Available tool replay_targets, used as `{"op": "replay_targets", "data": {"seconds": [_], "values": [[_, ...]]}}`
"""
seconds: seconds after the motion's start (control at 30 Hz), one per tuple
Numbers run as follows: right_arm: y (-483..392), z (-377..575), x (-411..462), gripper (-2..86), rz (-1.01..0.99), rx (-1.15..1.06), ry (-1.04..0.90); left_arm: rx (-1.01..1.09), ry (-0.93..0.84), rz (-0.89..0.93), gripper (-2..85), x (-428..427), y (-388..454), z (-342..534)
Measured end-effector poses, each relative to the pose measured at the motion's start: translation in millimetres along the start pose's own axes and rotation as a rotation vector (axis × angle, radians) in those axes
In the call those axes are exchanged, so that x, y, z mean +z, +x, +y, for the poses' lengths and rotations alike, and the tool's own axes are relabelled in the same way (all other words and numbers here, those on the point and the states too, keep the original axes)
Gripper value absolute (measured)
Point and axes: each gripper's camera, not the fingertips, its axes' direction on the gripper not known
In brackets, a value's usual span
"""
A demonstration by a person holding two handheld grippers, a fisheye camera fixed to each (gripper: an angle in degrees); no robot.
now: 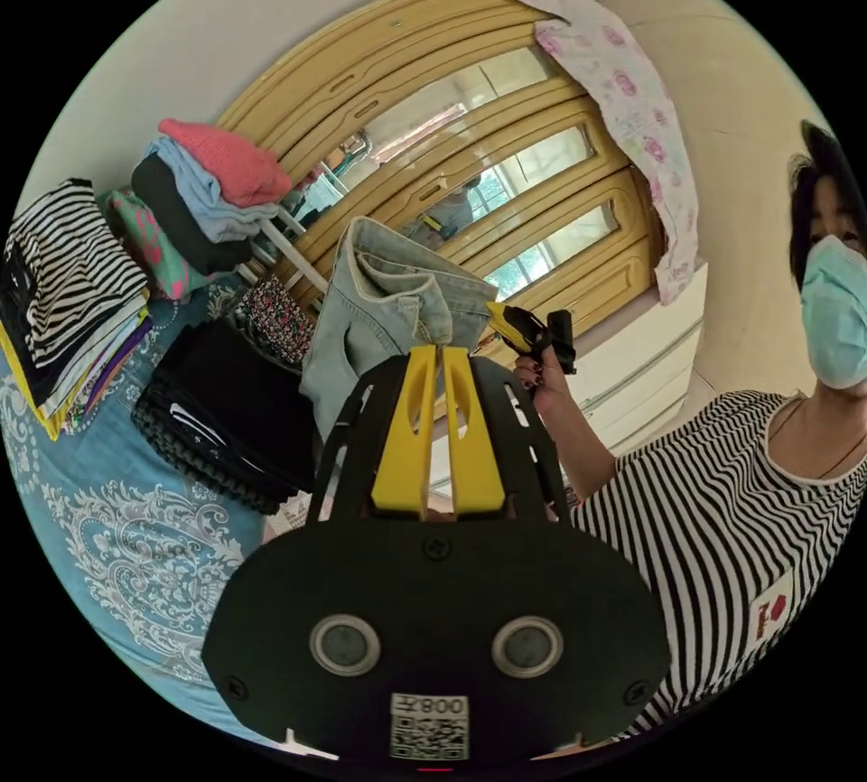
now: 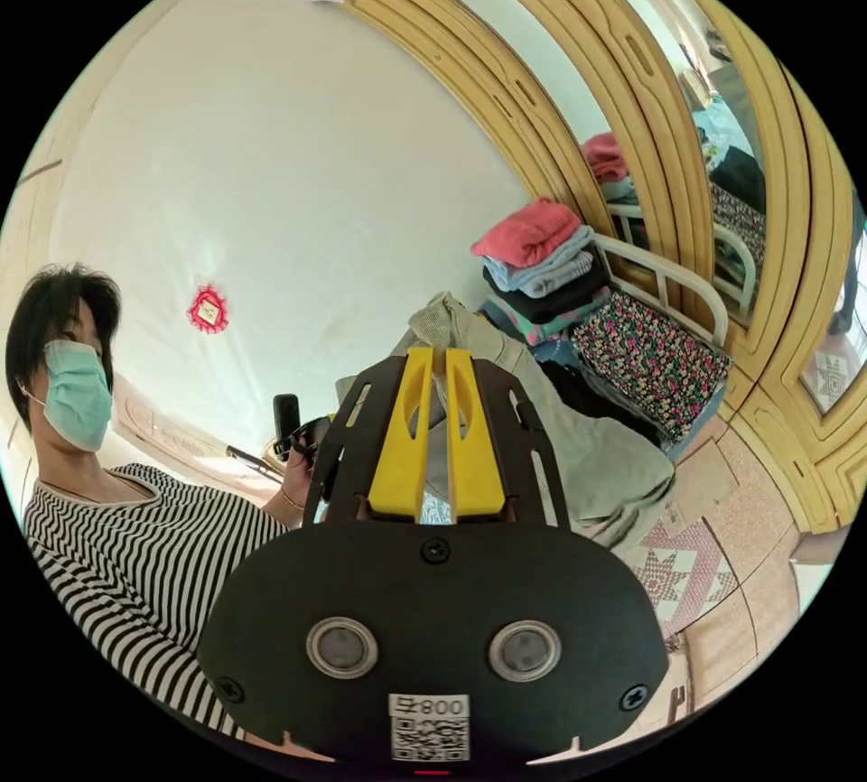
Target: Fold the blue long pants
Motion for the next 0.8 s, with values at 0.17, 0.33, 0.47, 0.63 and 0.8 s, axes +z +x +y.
{"op": "replay_targets", "data": {"seconds": [0.17,0.33,0.47,0.63,0.8], "values": [[-54.5,41.3,-27.6,1.9,-0.105,-0.178,0.059,0.076,0.109,-0.028,0.7,-46.9,114.0,37.7],[-74.1,78.8,-32.9,1.9,-0.317,-0.300,0.083,0.117,0.339,-0.023,0.5,-80.9,230.9,91.7],[-89.8,108.6,-37.7,1.8,-0.465,-0.406,0.113,0.188,0.474,-0.077,0.5,-99.0,336.9,132.0],[-105.4,137.1,-21.3,1.6,-0.574,-0.513,0.086,0.214,0.524,-0.168,0.4,-100.1,449.3,181.4],[-121.4,157.8,13.6,1.5,-0.653,-0.596,0.047,0.213,0.623,-0.256,0.4,-104.7,563.4,240.5]]}}
